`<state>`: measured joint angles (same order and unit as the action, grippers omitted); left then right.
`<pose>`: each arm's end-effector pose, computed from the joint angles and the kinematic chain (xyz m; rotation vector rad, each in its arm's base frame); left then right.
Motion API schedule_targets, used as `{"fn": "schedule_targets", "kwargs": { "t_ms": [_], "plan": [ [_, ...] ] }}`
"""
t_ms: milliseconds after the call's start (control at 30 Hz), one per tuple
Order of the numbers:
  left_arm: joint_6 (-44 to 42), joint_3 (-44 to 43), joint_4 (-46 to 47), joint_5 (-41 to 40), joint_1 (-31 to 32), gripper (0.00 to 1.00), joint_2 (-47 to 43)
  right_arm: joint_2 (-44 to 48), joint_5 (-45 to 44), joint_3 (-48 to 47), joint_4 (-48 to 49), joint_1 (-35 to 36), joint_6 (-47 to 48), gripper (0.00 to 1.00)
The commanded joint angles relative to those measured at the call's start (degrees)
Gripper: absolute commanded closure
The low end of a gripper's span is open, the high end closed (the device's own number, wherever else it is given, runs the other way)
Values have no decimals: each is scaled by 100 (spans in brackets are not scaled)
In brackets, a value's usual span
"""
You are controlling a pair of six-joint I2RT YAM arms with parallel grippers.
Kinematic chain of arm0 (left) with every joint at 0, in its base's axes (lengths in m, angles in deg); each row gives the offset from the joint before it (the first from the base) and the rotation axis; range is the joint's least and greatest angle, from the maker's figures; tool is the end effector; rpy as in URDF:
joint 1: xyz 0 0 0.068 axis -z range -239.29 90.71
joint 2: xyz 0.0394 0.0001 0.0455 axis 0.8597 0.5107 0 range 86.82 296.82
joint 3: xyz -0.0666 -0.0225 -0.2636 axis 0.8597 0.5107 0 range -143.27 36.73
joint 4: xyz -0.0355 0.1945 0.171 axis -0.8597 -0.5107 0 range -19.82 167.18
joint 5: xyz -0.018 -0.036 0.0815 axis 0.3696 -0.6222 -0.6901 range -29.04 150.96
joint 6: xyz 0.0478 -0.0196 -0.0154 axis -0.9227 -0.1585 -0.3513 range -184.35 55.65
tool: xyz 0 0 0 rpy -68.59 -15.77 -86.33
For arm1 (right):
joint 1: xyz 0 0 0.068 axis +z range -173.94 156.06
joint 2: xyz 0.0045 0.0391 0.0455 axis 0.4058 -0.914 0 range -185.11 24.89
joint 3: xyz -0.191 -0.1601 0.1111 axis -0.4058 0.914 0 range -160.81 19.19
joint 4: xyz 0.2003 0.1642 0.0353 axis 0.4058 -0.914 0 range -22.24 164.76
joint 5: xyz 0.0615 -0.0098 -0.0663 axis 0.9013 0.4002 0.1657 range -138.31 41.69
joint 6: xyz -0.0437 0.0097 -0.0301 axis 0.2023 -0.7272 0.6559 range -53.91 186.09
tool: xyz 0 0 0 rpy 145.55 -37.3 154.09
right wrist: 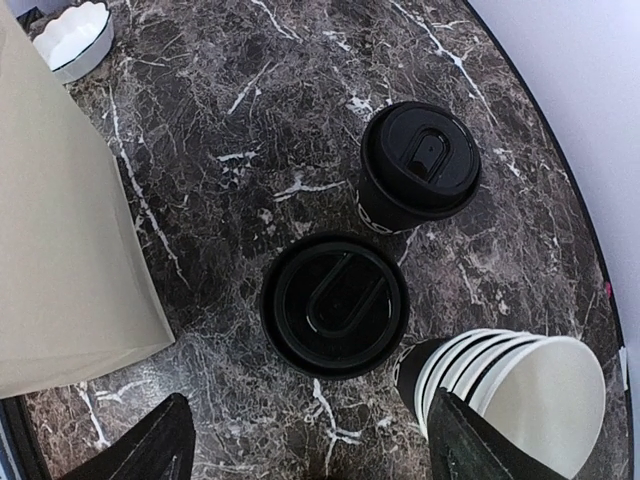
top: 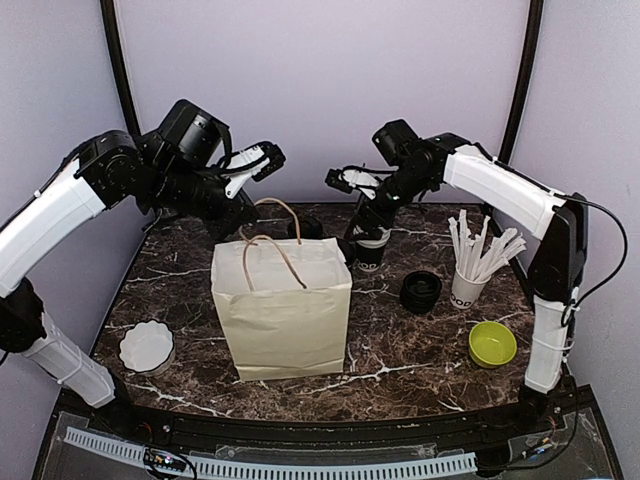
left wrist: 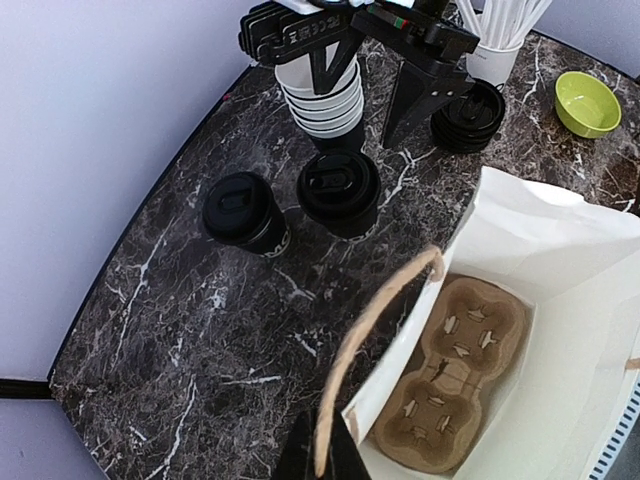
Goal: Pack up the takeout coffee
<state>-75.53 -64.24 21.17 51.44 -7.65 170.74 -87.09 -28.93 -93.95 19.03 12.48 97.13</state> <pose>0.1868 -0.2265 0.4366 1.0938 1.9628 -0.1953 0.3349 0.2617 0.3355 -1.5031 2.0053 0.4643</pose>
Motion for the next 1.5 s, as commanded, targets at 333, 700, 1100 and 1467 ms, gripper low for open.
{"fn": "schedule_targets", "kwargs": {
  "t_ms": [333, 700, 1100, 1467],
  "plan": [
    [2, 112, 38, -116, -15, 83, -338, -851, 47, -1023, -214, 292, -400, 1],
    [78, 97, 115, -430, -14, 20, -294, -1388, -650, -1149, -345, 422, -642, 5],
    [134, 138, 207, -352, -18, 18, -390, -1536, -598, -1182, -418, 427, -722, 12],
    [167, 172, 262, -311, -18, 19, -423, -1533, -700, -1057, -433, 427, -790, 19]
  ]
}}
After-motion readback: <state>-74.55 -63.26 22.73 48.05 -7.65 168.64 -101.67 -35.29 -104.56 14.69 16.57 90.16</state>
